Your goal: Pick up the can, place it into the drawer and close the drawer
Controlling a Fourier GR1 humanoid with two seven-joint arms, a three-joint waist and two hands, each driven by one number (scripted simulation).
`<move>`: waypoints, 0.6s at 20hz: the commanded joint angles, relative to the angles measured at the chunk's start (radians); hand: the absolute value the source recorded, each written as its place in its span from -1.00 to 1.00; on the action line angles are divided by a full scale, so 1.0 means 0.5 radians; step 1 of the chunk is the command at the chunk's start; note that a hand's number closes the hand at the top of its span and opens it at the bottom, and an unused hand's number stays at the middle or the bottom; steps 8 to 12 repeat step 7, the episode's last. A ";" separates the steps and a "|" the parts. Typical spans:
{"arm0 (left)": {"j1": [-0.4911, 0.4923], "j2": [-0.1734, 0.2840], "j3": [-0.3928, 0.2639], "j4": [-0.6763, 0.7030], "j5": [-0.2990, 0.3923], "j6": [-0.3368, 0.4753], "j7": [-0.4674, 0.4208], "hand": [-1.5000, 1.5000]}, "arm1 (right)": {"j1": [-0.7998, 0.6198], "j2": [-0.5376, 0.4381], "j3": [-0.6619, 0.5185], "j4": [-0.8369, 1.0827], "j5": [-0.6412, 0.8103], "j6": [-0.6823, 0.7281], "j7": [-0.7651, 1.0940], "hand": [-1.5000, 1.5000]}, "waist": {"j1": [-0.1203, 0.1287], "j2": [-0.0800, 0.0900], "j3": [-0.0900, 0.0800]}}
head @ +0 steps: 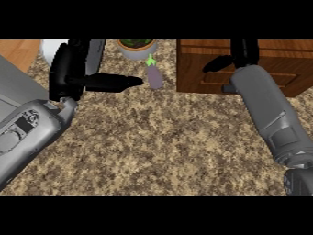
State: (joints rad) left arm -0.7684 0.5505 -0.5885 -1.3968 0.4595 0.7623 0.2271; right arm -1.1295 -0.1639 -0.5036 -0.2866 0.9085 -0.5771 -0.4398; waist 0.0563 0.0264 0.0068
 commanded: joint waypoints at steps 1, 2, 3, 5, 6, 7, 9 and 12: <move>0.061 0.004 0.021 -0.007 -0.017 0.023 -0.007 -1.00 | -0.084 0.141 -0.262 -0.079 -0.346 0.093 -0.112 -1.00 | -0.004 -0.023 -0.006; 0.116 -0.021 0.034 -0.007 0.006 0.002 -0.051 -1.00 | -0.150 0.086 -0.317 -0.097 -0.421 0.234 -0.109 -1.00 | -0.023 -0.029 -0.008; 0.125 0.074 0.033 -0.081 -0.014 -0.015 0.001 -1.00 | -0.100 0.102 -0.332 -0.071 -0.437 0.218 -0.143 -1.00 | 0.009 -0.030 -0.008; 0.238 0.030 0.059 -0.076 -0.027 -0.021 -0.132 -1.00 | -0.143 0.127 -0.351 -0.056 -0.462 0.206 -0.099 -1.00 | -0.006 -0.027 -0.012; 0.188 0.011 0.091 -0.022 -0.005 -0.052 -0.092 -1.00 | -0.103 0.229 -0.340 -0.046 -0.455 0.101 -0.142 -1.00 | -0.021 -0.022 -0.012; 0.187 0.064 0.130 -0.072 0.013 -0.077 -0.041 -1.00 | -0.166 0.127 -0.338 -0.044 -0.462 0.222 -0.119 -1.00 | -0.021 -0.028 -0.012; 0.187 0.064 0.130 -0.072 0.013 -0.077 -0.041 -1.00 | -0.166 0.127 -0.338 -0.044 -0.462 0.222 -0.119 -1.00 | -0.021 -0.028 -0.012; 0.187 0.064 0.130 -0.072 0.013 -0.077 -0.041 -1.00 | -0.166 0.127 -0.338 -0.044 -0.462 0.222 -0.119 -1.00 | -0.021 -0.028 -0.012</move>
